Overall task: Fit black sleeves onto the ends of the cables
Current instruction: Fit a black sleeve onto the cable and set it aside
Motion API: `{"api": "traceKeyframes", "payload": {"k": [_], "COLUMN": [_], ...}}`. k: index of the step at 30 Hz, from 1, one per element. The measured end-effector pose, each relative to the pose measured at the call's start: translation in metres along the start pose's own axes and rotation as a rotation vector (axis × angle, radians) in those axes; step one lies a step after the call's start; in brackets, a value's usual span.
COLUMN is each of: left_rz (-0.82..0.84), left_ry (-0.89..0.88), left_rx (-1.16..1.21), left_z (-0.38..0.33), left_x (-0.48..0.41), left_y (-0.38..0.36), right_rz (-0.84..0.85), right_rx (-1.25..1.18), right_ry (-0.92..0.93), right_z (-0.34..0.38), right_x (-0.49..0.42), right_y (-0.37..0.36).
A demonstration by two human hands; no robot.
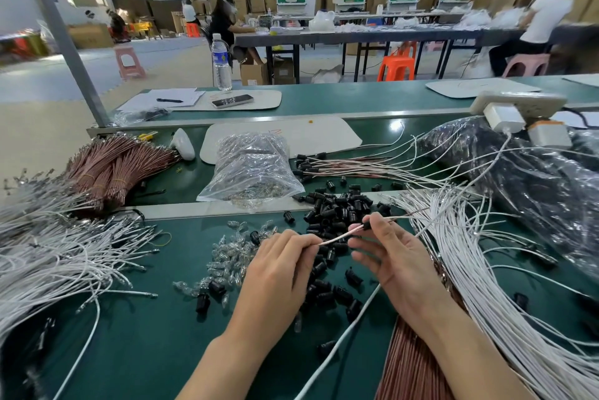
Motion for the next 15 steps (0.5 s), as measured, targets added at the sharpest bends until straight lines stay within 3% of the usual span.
{"api": "traceKeyframes", "payload": {"k": [9, 15], "left_rz": [0.046, 0.093], "left_ry": [0.207, 0.199], "left_rx": [0.149, 0.143], "left_z": [0.015, 0.013], "left_x": [0.002, 0.004], "left_y": [-0.002, -0.009], "right_rz": [0.037, 0.128], "right_rx": [0.063, 0.239], "right_ry": [0.022, 0.05], "right_z": [-0.003, -0.011], "right_x": [0.003, 0.008], "right_y": [-0.004, -0.018]}}
Point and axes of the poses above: each hand's wrist, its own x-axis away from the middle knuckle, its own y-axis out of the back of the hand, z = x × y, the point moved 9 cm from there along -x, towards the middle knuckle, and after that the axes turned 6 degrees about -z, right-handed, at the moved point
